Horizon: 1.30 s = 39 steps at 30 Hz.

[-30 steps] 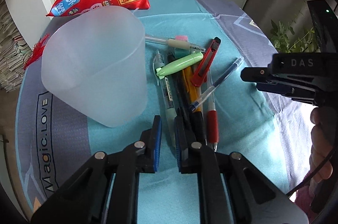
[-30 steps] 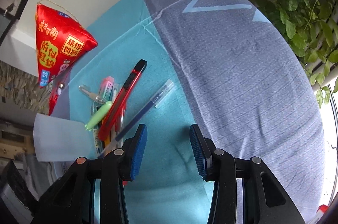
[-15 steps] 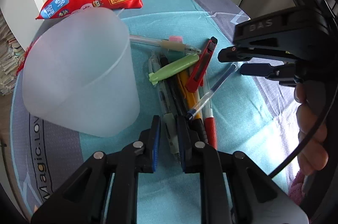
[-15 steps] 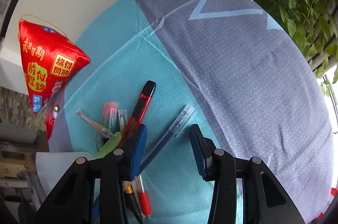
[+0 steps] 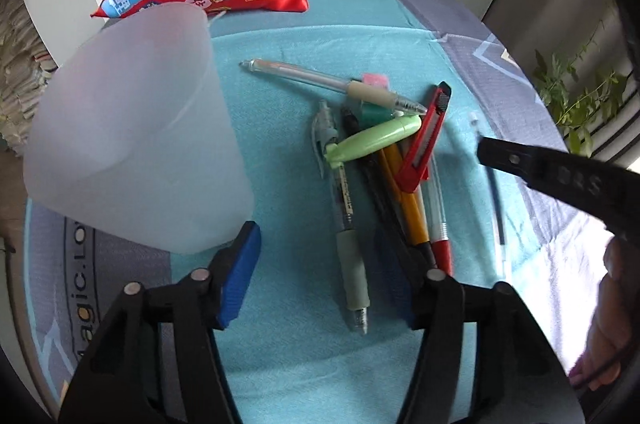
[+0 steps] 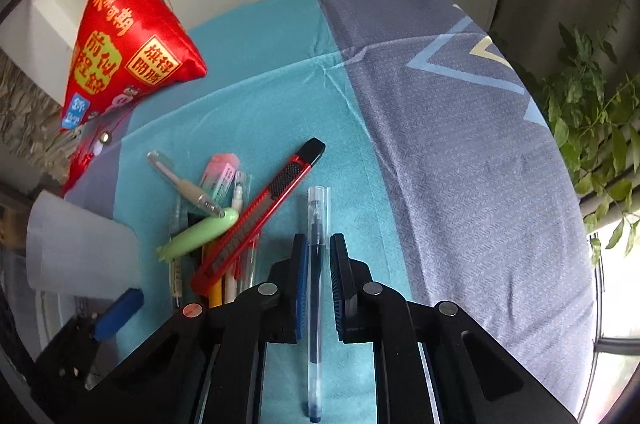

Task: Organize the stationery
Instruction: 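Grasp the clear green-grip pen with the left tool while the right tool grasps the clear blue-ink pen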

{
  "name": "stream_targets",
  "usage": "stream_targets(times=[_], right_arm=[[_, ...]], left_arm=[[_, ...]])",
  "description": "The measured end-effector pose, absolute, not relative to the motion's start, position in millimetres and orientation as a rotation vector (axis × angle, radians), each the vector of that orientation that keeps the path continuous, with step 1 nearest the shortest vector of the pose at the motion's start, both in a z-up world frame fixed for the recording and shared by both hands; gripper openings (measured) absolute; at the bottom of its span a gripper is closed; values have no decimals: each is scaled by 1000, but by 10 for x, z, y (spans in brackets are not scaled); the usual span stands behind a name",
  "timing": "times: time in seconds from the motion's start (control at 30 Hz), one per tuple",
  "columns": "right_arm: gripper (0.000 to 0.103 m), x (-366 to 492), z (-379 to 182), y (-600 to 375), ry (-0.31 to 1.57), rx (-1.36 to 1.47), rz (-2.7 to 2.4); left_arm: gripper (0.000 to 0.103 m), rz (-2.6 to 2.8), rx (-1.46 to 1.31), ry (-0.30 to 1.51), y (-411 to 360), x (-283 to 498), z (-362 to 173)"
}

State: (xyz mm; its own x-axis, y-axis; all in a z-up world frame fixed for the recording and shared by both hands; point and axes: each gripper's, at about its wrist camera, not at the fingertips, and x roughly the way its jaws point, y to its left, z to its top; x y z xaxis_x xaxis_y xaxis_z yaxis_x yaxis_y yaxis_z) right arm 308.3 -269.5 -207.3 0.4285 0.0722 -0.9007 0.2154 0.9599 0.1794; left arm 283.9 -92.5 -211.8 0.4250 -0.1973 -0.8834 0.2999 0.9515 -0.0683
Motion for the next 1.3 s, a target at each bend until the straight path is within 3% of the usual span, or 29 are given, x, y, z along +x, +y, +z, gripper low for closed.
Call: stream_targets(times=[0.07, 0.13, 0.17, 0.5, 0.8, 0.87, 0.93, 0.97, 1.03, 1.3], right_arm=[[12, 3002, -2035, -2669, 1123, 250, -78], [12, 2896, -2029, -2655, 1131, 241, -61], [12, 2853, -2027, -2665, 1137, 244, -49], [12, 2491, -1991, -2695, 1157, 290, 1], [12, 2281, -2162, -2489, 1240, 282, 68], [12, 2264, -2197, -2478, 1258, 289, 71], [12, 2245, -2192, -2475, 1252, 293, 63], [12, 2240, -2186, -2481, 1251, 297, 61], [12, 2241, -2180, -2506, 1258, 309, 60], [30, 2245, -2106, -2607, 1242, 367, 40]], left_arm=[[38, -314, 142, 1075, -986, 2802, -2127], [16, -344, 148, 1072, -1054, 2764, -2128], [12, -358, 150, 1080, -1080, 2741, -2141], [10, -437, 92, 1203, -793, 2304, -2137], [11, -403, 171, 1203, -626, 1857, -2123], [20, -389, 180, 1188, -630, 1855, -2100], [42, -382, 182, 1164, -653, 1888, -2063], [44, -382, 182, 1148, -669, 1910, -2038], [44, -388, 184, 1124, -719, 1979, -1996], [42, -379, 213, 1119, -904, 2327, -2076]])
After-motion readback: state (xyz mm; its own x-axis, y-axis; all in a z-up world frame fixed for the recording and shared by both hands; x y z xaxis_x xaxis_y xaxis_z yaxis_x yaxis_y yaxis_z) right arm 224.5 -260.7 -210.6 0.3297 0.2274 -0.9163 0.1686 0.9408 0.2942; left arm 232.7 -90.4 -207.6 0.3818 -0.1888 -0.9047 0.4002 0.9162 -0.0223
